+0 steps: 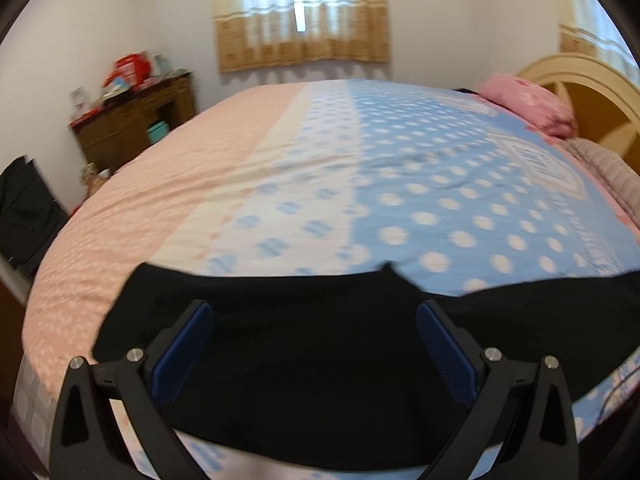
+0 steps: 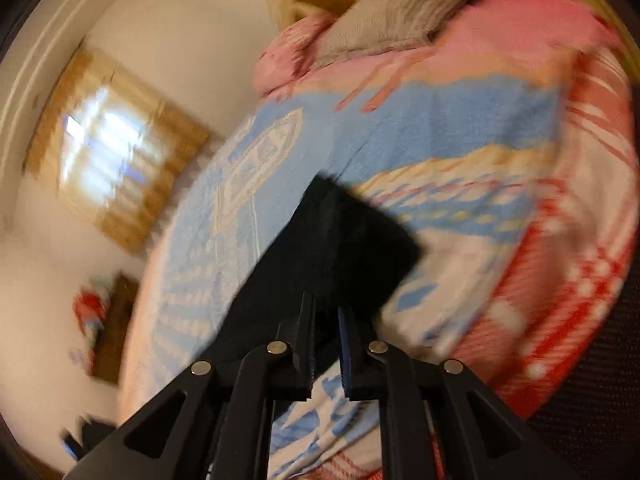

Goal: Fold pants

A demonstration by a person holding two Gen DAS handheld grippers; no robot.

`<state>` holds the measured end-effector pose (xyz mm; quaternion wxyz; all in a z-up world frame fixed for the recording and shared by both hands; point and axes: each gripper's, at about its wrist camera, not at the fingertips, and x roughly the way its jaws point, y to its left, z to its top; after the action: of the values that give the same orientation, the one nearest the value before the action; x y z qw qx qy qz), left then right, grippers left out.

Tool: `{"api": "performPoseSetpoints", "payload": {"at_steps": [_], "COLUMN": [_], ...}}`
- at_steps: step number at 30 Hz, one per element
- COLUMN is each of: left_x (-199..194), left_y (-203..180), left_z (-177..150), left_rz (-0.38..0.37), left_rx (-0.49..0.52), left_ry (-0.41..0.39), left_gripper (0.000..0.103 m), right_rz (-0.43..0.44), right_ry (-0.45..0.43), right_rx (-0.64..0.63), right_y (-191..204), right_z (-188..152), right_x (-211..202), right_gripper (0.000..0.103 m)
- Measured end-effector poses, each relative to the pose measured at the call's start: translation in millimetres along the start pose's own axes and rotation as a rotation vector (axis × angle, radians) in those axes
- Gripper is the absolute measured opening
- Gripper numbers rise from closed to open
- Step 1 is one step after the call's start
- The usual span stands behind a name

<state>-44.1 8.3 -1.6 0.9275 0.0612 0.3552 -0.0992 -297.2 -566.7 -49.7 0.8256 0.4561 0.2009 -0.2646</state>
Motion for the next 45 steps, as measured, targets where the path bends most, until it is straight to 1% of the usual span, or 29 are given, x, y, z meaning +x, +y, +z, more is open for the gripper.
{"api": "performPoseSetpoints", "payload": {"at_steps": [1,2,3,4,5,7,9,10,12,13,15,17,21,22,23,24,25,27,30,34,36,37,38,39,40,41,42,43,45], "left_x": [-1,-1,-2,-3,-4,-5,-4,-3,0,1,1,1,7,9,12,14,16,18,16,15,18,21,24,26,29,31,35,35,33], "left_y": [-9,-16,-26,-32,-42,-57,-71,-81,-92,-99,-106,-114,-121,-122,-123,-123,-124,-126,-127,-124,-124,-124,-125,-125,-125,-124,-121,-119,-113], "left_z": [0,1,0,0,-1,-3,-5,-8,-11,-15,-20,-27,-37,-38,-40,-41,-42,-45,-48,-47,-46,-47,-48,-51,-54,-56,-59,-61,-61], "left_rz": [-0.02,-0.031,-0.051,-0.063,-0.081,-0.113,-0.131,-0.142,-0.158,-0.165,-0.167,-0.165,-0.146,-0.145,-0.146,-0.147,-0.147,-0.145,-0.14,-0.146,-0.148,-0.147,-0.141,-0.136,-0.127,-0.119,-0.116,-0.126,-0.142], "left_rx": [0.019,0.033,0.059,0.073,0.093,0.12,0.144,0.155,0.165,0.171,0.181,0.209,0.235,0.233,0.23,0.229,0.229,0.239,0.255,0.254,0.247,0.249,0.254,0.26,0.264,0.263,0.256,0.245,0.216], "left_ry": [0.001,0.001,0.0,-0.002,-0.003,-0.003,0.003,0.009,0.021,0.028,0.037,0.042,0.055,0.064,0.075,0.08,0.086,0.092,0.091,0.087,0.092,0.098,0.106,0.113,0.123,0.134,0.151,0.156,0.164], "left_gripper": [0.103,0.103,0.103,0.103,0.103,0.103,0.103,0.103,0.103,0.103,0.103,0.103,0.103,0.103,0.103,0.103,0.103,0.103,0.103,0.103,0.103,0.103,0.103,0.103,0.103,0.103,0.103,0.103,0.103], "right_rz": [-0.07,-0.171,-0.218,-0.224,-0.202,-0.143,-0.115,-0.102,-0.051,-0.037,-0.011,0.01,-0.012,-0.017,-0.031,-0.043,-0.048,-0.035,-0.07,-0.002,0.04,0.014,-0.03,-0.117,-0.162,-0.187,-0.178,-0.143,-0.032], "right_ry": [-0.053,-0.112,-0.14,-0.145,-0.128,-0.047,0.02,0.043,0.097,0.113,0.154,0.166,0.135,0.129,0.131,0.142,0.165,0.178,0.165,0.183,0.206,0.196,0.158,0.051,-0.028,-0.113,-0.146,-0.145,-0.058], "right_rx": [-0.008,-0.073,-0.146,-0.21,-0.264,-0.369,-0.444,-0.451,-0.4,-0.378,-0.336,-0.3,-0.29,-0.291,-0.297,-0.304,-0.303,-0.289,-0.316,-0.256,-0.2,-0.176,-0.175,-0.211,-0.259,-0.343,-0.404,-0.479,-0.586], "right_y": [0,9,20,32,43,70,91,95,97,95,92,91,95,97,100,99,98,91,79,59,51,48,48,51,58,71,83,100,132], "right_z": [2,3,0,-4,-9,-25,-46,-55,-74,-78,-91,-102,-108,-108,-108,-107,-106,-104,-105,-99,-92,-86,-82,-77,-75,-74,-75,-78,-91], "right_x": [-11,-24,-31,-35,-36,-29,-15,-9,10,15,30,40,55,59,63,64,67,60,45,41,36,28,19,0,-13,-27,-32,-33,-18], "right_gripper": [0.011,0.011,0.012,0.012,0.012,0.013,0.021,0.025,0.041,0.044,0.045,0.045,0.045,0.045,0.036,0.01,0.003,0.003,0.003,0.002,0.005,0.005,0.005,0.005,0.005,0.005,0.005,0.005,0.005]}}
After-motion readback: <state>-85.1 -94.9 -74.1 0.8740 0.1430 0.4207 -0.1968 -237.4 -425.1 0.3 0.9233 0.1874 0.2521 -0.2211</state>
